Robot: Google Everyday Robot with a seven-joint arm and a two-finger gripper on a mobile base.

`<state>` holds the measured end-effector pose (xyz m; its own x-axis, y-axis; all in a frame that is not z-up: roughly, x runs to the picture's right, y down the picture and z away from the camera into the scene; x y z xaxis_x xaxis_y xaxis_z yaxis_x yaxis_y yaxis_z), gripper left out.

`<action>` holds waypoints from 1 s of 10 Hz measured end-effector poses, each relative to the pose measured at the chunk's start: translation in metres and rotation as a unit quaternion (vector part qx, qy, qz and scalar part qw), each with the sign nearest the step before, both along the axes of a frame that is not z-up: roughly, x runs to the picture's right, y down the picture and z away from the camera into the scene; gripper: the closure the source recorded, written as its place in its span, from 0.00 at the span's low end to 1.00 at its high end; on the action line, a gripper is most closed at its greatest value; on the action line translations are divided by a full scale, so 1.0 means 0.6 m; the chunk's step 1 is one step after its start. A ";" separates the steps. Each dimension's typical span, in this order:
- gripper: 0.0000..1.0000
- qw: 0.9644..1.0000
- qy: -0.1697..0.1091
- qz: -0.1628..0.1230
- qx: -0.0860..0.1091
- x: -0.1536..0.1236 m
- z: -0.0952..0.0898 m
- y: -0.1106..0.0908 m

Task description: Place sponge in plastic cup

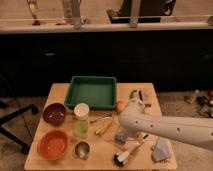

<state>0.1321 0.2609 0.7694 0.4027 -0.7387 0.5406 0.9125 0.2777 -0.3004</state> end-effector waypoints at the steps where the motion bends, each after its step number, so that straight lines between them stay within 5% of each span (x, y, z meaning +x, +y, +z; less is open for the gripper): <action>1: 0.20 1.000 0.000 0.000 0.000 0.000 0.000 0.001; 10: 0.20 0.999 0.007 0.026 -0.018 -0.033 -0.026 -0.034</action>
